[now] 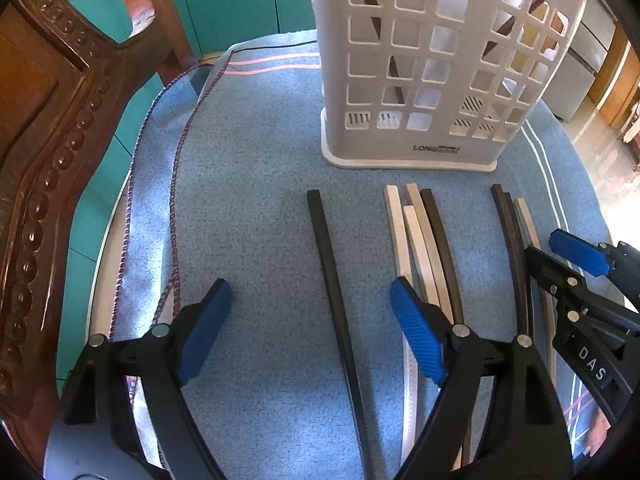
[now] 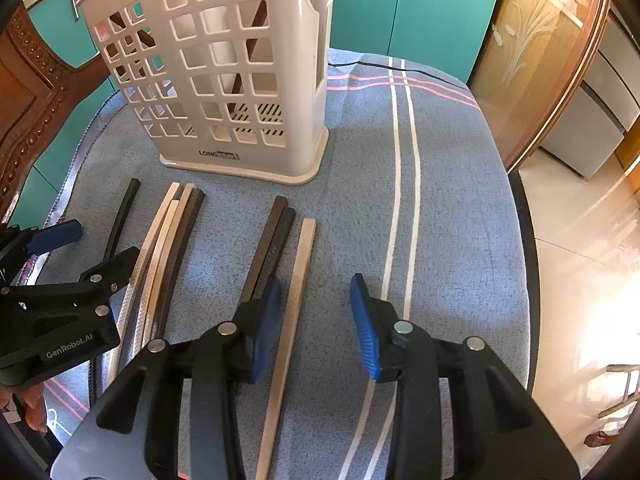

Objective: Organize utensils
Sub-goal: 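Align both open tools over the remaining chopsticks on the cloth, then close the left tool on a black chopstick while the right tool grasps a light wooden chopstick, then lift both held chopsticks and carry them above the white basket, then lower both chopsticks into the basket and open both tools, then move both open tools back down toward the remaining dark chopsticks, then align both open tools over the remaining chopsticks on the cloth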

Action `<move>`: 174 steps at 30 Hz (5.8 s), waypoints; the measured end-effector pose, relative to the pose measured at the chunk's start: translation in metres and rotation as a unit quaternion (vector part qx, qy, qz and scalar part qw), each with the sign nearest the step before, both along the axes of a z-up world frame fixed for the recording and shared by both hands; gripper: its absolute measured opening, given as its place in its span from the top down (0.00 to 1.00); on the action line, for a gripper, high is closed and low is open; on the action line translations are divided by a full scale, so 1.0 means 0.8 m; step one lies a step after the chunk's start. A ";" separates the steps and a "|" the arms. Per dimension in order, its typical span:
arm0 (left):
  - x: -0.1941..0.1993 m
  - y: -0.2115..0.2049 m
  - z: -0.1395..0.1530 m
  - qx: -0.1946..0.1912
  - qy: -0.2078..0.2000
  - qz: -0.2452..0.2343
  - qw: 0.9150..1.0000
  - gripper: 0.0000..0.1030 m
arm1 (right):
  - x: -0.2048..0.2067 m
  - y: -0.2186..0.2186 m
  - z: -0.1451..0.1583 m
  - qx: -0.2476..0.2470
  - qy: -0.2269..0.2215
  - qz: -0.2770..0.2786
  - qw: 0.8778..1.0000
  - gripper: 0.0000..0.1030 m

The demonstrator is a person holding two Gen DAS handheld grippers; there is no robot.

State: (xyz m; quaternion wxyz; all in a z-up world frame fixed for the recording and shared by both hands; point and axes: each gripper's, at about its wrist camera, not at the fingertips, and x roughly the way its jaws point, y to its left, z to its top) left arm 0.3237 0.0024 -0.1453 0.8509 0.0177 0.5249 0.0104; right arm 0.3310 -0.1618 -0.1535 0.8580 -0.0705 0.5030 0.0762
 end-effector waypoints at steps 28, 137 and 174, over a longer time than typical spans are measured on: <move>-0.003 -0.005 0.013 -0.036 -0.006 -0.021 0.999 0.91 | -0.008 0.005 0.012 0.049 -0.001 0.020 0.999 0.92; -0.062 0.036 0.172 -0.140 -0.245 0.015 0.959 0.76 | -0.004 -0.021 0.027 0.079 0.020 0.048 0.996 0.68; -0.038 -0.020 0.016 -0.050 0.004 -0.025 0.998 0.47 | 0.003 -0.001 0.001 0.042 0.018 0.022 0.999 0.86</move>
